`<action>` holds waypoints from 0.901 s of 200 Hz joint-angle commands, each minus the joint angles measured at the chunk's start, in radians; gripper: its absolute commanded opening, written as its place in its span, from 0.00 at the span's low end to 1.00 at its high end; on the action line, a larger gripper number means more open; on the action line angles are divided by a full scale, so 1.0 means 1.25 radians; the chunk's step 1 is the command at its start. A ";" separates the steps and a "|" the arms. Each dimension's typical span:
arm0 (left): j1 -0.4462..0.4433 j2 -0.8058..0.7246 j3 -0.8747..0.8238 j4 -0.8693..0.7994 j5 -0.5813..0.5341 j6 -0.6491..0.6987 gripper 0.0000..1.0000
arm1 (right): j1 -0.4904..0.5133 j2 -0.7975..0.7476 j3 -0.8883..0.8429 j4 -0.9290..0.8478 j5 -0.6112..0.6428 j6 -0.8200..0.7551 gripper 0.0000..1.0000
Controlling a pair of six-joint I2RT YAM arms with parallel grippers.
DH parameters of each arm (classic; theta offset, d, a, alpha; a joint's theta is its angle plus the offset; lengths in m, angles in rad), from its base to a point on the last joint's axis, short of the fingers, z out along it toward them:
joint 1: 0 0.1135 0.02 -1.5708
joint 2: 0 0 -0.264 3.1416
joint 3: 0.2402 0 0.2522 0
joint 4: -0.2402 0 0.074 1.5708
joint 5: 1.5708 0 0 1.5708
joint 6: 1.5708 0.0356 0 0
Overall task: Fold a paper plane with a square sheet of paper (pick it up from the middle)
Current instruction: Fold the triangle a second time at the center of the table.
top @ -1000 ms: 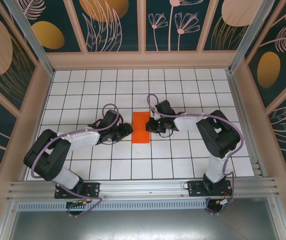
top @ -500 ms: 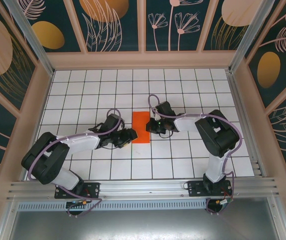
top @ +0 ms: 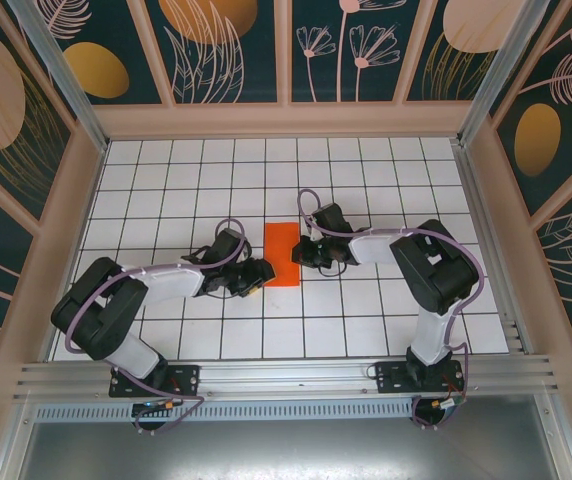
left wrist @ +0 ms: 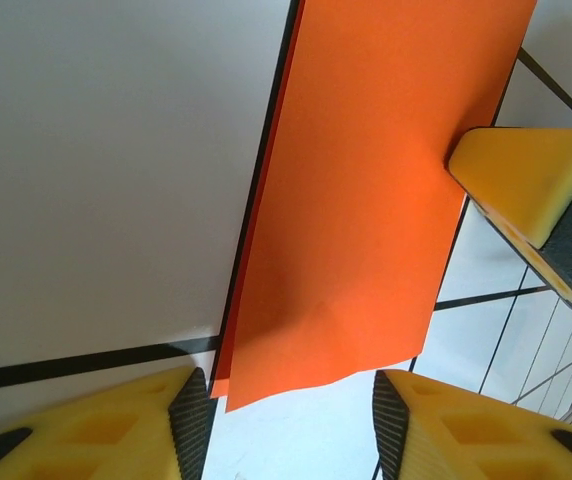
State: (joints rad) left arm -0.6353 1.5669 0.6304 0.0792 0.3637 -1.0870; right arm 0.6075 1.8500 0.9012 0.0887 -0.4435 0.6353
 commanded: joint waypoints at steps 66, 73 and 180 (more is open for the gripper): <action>-0.002 0.029 0.023 0.073 0.038 -0.013 0.44 | -0.001 0.024 -0.036 -0.017 0.009 0.006 0.00; -0.002 0.029 0.024 0.075 0.039 -0.013 0.43 | -0.001 0.024 -0.037 -0.017 0.010 0.006 0.00; -0.002 0.026 0.059 0.164 0.104 0.018 0.51 | -0.006 0.014 -0.035 -0.022 -0.001 -0.003 0.00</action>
State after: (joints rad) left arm -0.6353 1.5936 0.6777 0.1986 0.4473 -1.0748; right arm 0.6037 1.8500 0.8875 0.1173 -0.4545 0.6353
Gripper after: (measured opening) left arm 0.503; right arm 0.054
